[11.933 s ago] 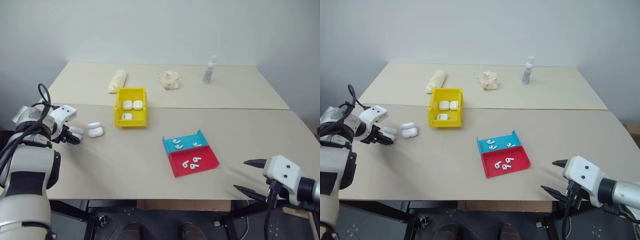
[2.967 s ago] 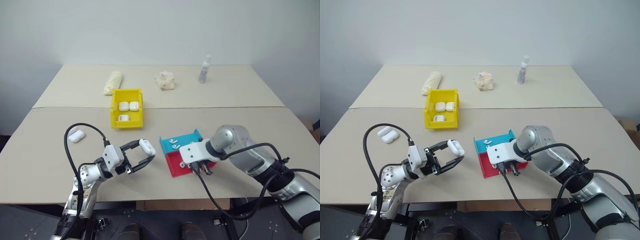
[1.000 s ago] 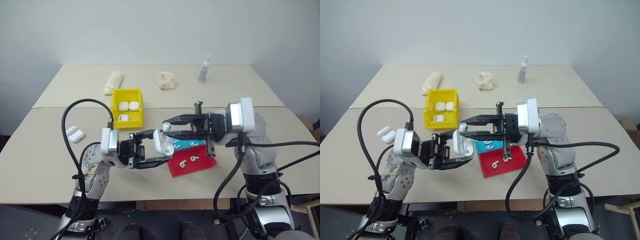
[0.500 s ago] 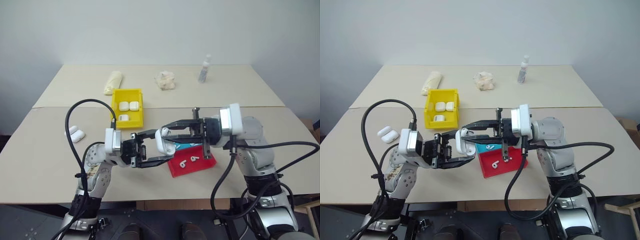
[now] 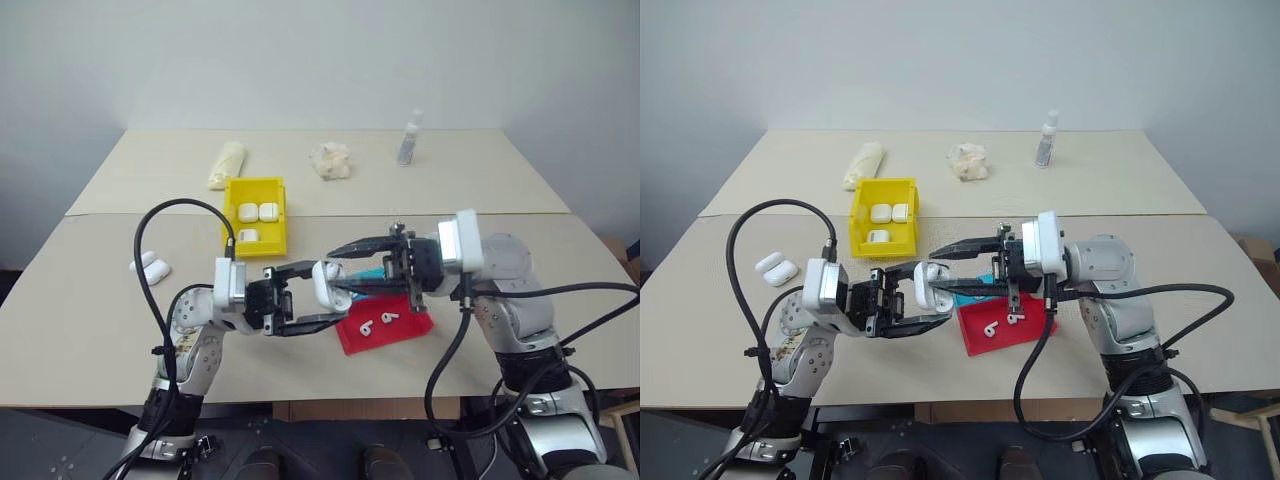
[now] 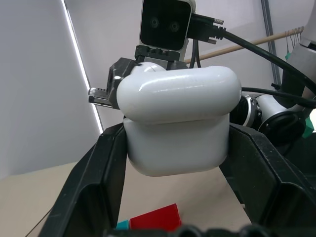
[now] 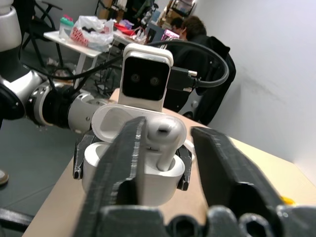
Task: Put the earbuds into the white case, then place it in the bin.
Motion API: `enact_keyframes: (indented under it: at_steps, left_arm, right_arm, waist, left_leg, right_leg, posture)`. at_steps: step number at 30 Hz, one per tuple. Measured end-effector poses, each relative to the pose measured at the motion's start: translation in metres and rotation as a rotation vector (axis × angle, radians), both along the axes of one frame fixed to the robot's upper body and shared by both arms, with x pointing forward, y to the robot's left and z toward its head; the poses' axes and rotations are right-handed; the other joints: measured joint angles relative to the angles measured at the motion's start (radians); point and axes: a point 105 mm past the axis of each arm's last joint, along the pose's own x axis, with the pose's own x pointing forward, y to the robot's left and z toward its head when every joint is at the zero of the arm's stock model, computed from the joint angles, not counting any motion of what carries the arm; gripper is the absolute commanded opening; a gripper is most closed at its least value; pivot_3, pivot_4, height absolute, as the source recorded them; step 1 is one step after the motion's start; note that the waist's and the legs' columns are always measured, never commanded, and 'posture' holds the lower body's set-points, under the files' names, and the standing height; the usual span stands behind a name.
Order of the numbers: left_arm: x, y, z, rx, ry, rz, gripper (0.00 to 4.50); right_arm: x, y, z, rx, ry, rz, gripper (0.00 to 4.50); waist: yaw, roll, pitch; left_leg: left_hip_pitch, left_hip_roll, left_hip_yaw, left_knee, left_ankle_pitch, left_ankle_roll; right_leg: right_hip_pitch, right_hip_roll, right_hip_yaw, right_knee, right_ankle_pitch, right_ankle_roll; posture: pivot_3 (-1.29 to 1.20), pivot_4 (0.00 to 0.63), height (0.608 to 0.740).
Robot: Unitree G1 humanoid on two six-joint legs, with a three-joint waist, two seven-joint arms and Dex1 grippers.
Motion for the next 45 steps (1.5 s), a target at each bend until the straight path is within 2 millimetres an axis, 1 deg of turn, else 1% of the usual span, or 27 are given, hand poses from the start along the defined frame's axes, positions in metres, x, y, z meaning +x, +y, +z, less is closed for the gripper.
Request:
enact_keyframes:
  at_steps: [7,9,11,14,16,19,21,23,27,30,34,38,42,45]
  left_arm:
    - [0.004,0.003,-0.005,0.021,-0.013,0.028,2.80]
    - [0.006,0.009,-0.009,0.058,-0.032,0.056,2.80]
    - [0.008,0.024,-0.022,0.117,-0.026,0.105,2.80]
    - [0.006,0.045,-0.042,0.187,0.017,0.163,2.80]
    - [0.005,0.051,-0.045,0.216,0.025,0.182,2.80]
    - [0.003,0.060,-0.045,0.244,0.011,0.222,2.80]
    - [0.002,0.062,-0.047,0.265,0.005,0.234,2.80]
    - [0.002,0.062,-0.050,0.281,-0.003,0.244,2.80]
    - [0.001,0.059,-0.056,0.296,-0.008,0.265,2.80]
    - [0.000,0.056,-0.059,0.288,0.002,0.272,2.80]
    - [0.000,0.056,-0.061,0.293,-0.001,0.298,2.80]
    - [-0.001,0.058,-0.068,0.298,0.022,0.331,2.80]
    - [-0.003,0.057,-0.067,0.291,0.016,0.348,2.80]
    - [-0.004,0.058,-0.067,0.291,0.015,0.364,2.80]
  right_arm:
    - [-0.004,-0.008,-0.009,-0.069,-0.003,0.017,2.24]
    - [-0.004,-0.014,-0.010,-0.108,-0.007,0.015,2.24]
    - [0.001,-0.024,-0.005,-0.176,-0.006,-0.021,2.24]
    - [0.019,-0.043,0.013,-0.293,-0.024,-0.147,2.24]
    - [0.033,-0.052,0.018,-0.363,-0.041,-0.224,2.24]
    - [0.061,-0.054,0.008,-0.548,-0.031,-0.325,2.24]
    - [0.077,-0.054,0.003,-0.666,-0.035,-0.376,2.24]
    - [0.087,-0.048,0.000,-0.761,-0.066,-0.387,2.24]
    - [0.109,-0.026,-0.011,-0.937,-0.157,-0.384,2.24]
    - [0.120,-0.014,-0.026,-1.048,-0.173,-0.370,2.24]
    - [0.126,0.001,-0.048,-1.152,-0.153,-0.329,2.24]
    - [0.131,0.008,-0.063,-1.213,-0.112,-0.327,2.24]
    - [0.134,0.019,-0.064,-1.218,-0.121,-0.335,2.24]
    - [0.136,0.024,-0.070,-1.223,-0.124,-0.336,2.24]
  waist:
    - [0.001,0.000,0.000]
    - [0.000,0.000,0.000]
    - [-0.004,0.001,0.001]
    - [-0.003,0.002,0.001]
    - [-0.001,0.002,0.001]
    - [-0.003,0.002,0.001]
    - [-0.004,0.002,0.001]
    - [-0.004,0.003,0.002]
    - [-0.008,0.003,0.002]
    - [-0.007,0.003,0.002]
    - [-0.005,0.004,0.002]
    - [-0.006,0.005,0.003]
    - [-0.008,0.005,0.003]
    - [-0.009,0.005,0.003]
  left_leg:
    - [0.000,0.000,0.000,0.000,0.000,0.000]
    - [0.000,0.000,0.000,0.000,0.000,0.000]
    - [0.000,0.000,0.001,0.000,0.000,0.000]
    - [0.000,0.001,0.001,-0.001,0.000,0.000]
    - [0.000,0.001,0.001,-0.001,0.000,0.000]
    - [0.000,0.001,0.002,-0.001,0.000,0.000]
    - [-0.001,0.001,0.003,-0.001,0.000,0.000]
    - [-0.001,0.001,0.003,-0.002,0.000,0.000]
    - [-0.001,0.001,0.004,-0.002,0.000,0.000]
    - [-0.001,0.001,0.004,-0.002,0.000,0.000]
    - [-0.002,0.001,0.004,-0.002,0.000,0.000]
    - [-0.002,0.001,0.004,-0.002,0.000,-0.001]
    - [-0.001,0.001,0.004,-0.002,0.001,-0.001]
    - [-0.001,0.001,0.004,-0.003,0.001,-0.002]
  right_leg:
    - [0.000,0.000,0.000,0.000,0.000,0.000]
    - [0.000,0.000,0.000,0.000,0.000,0.000]
    - [-0.001,0.000,0.001,0.000,0.000,0.000]
    - [-0.001,0.000,0.000,0.000,0.000,0.000]
    - [-0.001,0.000,0.000,0.000,0.000,0.000]
    - [-0.002,0.000,0.001,0.000,0.000,0.000]
    - [-0.003,0.000,0.002,0.000,0.000,0.000]
    - [-0.004,0.000,0.002,0.000,0.000,0.000]
    - [-0.004,0.000,0.002,0.000,0.000,0.000]
    - [-0.004,0.000,0.001,0.000,0.000,0.000]
    - [-0.004,0.000,0.001,0.000,0.000,-0.001]
    - [-0.004,0.000,0.001,0.000,0.000,-0.001]
    - [-0.005,0.000,0.001,0.001,0.000,-0.001]
    - [-0.004,0.000,0.001,0.001,0.000,-0.001]
  posture:
    - [0.00,0.150,0.740]
    - [0.00,0.150,0.740]
    - [0.00,0.150,0.740]
    - [0.00,0.150,0.740]
    - [0.00,0.150,0.740]
    - [0.00,0.150,0.740]
    - [0.00,0.150,0.740]
    - [0.00,0.150,0.740]
    - [0.00,0.150,0.740]
    - [0.00,0.150,0.740]
    - [0.00,0.150,0.740]
    - [0.00,0.150,0.740]
    - [0.00,0.150,0.740]
    - [0.00,0.150,0.740]
